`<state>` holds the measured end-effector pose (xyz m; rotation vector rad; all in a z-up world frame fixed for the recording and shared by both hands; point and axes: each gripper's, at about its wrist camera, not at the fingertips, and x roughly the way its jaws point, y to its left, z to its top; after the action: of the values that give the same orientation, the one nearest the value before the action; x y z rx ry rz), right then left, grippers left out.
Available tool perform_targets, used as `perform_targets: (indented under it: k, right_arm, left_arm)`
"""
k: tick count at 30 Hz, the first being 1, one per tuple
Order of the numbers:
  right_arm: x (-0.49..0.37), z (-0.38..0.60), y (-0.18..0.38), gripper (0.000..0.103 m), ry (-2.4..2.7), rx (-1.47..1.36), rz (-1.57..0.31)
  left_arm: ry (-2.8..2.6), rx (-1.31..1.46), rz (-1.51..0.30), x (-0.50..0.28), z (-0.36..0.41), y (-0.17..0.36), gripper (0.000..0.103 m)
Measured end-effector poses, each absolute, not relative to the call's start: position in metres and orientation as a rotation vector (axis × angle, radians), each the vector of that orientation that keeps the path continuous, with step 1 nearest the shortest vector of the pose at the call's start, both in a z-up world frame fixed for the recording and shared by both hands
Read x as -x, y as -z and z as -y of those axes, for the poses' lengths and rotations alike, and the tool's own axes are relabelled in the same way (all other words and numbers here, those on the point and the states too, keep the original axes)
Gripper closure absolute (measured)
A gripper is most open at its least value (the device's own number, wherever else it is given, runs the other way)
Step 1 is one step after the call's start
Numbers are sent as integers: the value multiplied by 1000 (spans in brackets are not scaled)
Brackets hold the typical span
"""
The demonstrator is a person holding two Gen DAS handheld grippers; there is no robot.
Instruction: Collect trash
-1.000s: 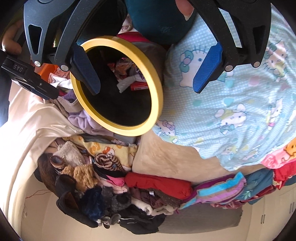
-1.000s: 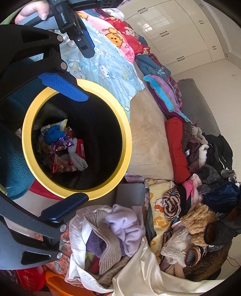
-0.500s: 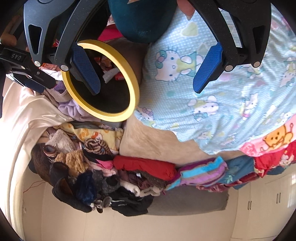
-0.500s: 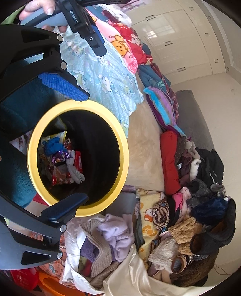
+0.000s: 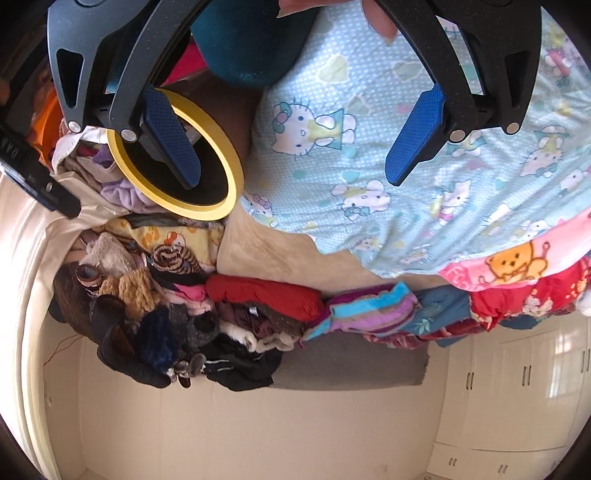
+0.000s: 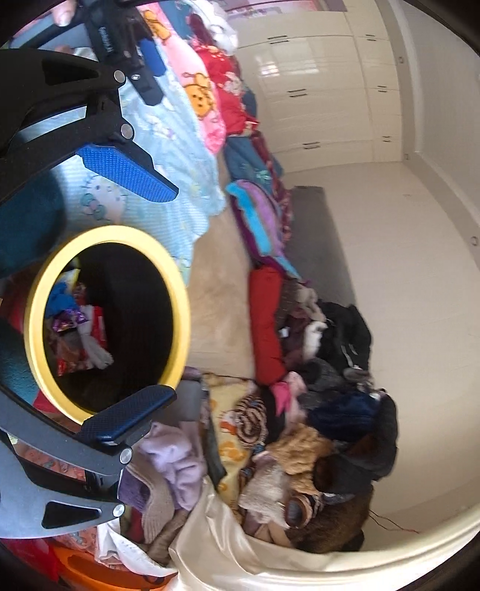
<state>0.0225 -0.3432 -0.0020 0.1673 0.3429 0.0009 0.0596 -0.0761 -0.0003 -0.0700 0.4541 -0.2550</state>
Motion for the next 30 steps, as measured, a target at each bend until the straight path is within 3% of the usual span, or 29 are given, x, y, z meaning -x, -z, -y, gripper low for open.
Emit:
perform_targets:
  k: [30]
  right_arm:
    - [-18, 320, 22, 6, 24, -106, -346]
  left_arm:
    - [220, 60, -419, -51, 73, 8, 11]
